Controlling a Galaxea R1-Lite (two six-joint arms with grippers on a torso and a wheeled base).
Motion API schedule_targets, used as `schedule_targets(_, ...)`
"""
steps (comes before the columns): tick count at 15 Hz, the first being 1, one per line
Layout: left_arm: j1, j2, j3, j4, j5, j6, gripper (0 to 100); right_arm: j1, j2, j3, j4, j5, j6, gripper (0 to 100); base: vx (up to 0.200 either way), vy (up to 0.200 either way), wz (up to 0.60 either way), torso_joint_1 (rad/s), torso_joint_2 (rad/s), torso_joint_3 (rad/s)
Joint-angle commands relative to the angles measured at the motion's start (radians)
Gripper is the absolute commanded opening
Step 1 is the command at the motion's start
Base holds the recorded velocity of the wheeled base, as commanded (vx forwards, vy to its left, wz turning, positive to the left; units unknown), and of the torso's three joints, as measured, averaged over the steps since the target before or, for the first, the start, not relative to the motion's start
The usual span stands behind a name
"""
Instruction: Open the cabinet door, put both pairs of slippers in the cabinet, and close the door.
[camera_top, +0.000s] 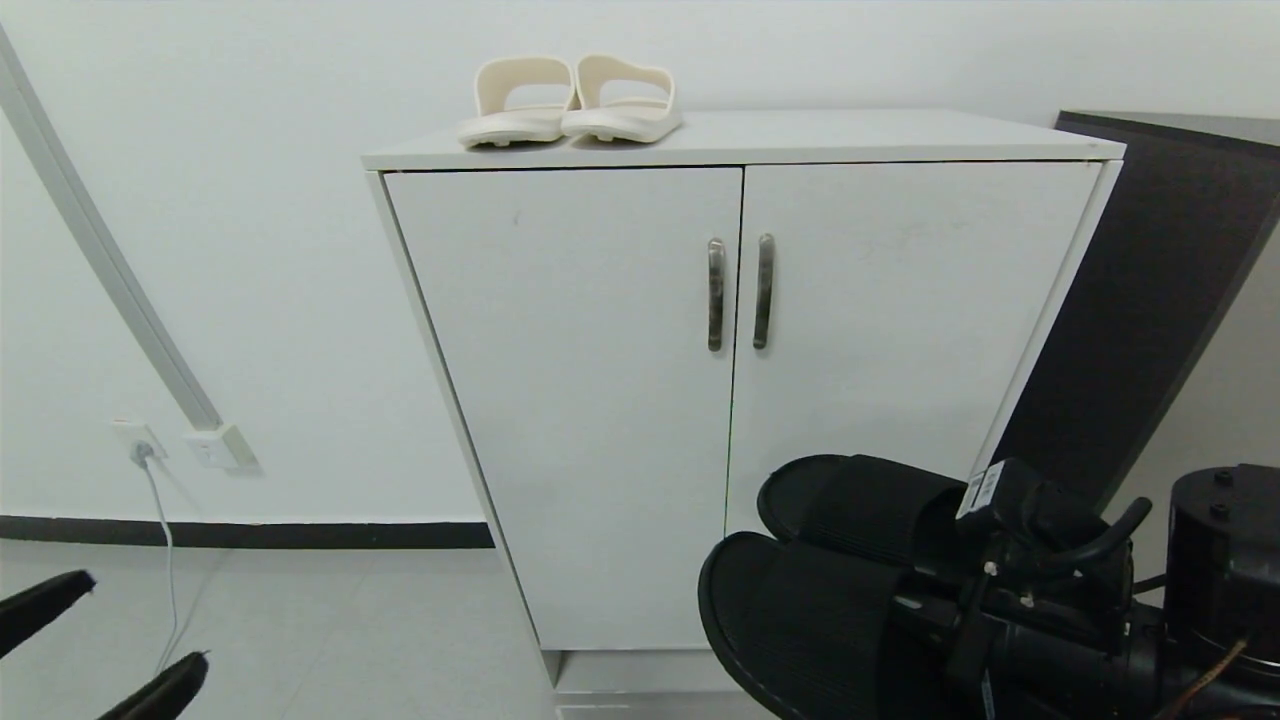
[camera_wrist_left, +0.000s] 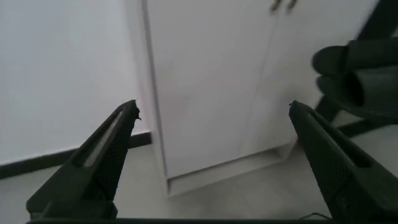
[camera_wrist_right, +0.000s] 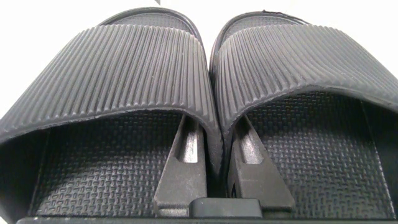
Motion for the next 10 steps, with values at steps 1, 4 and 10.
schedule_targets(1,-0.033,0.253,-0.024,-0.143,-0.098,0.001,100,0.000,-0.001,-0.005,0.000,0.001,0.006,0,0.000,0.000,0.00,0.000,0.00,0.000)
schedule_targets(4,-0.148,0.378,-0.095,-0.269,-0.107,-0.005,100,-0.004,0.005,-0.004,0.000,0.001,0.006,0,0.000,0.000,0.00,0.000,0.00,0.000)
schedule_targets(10,-0.324,0.655,-0.357,-0.284,-0.099,-0.018,100,-0.032,0.035,-0.039,0.000,-0.001,0.062,0,0.000,0.000,0.00,0.000,0.00,0.000)
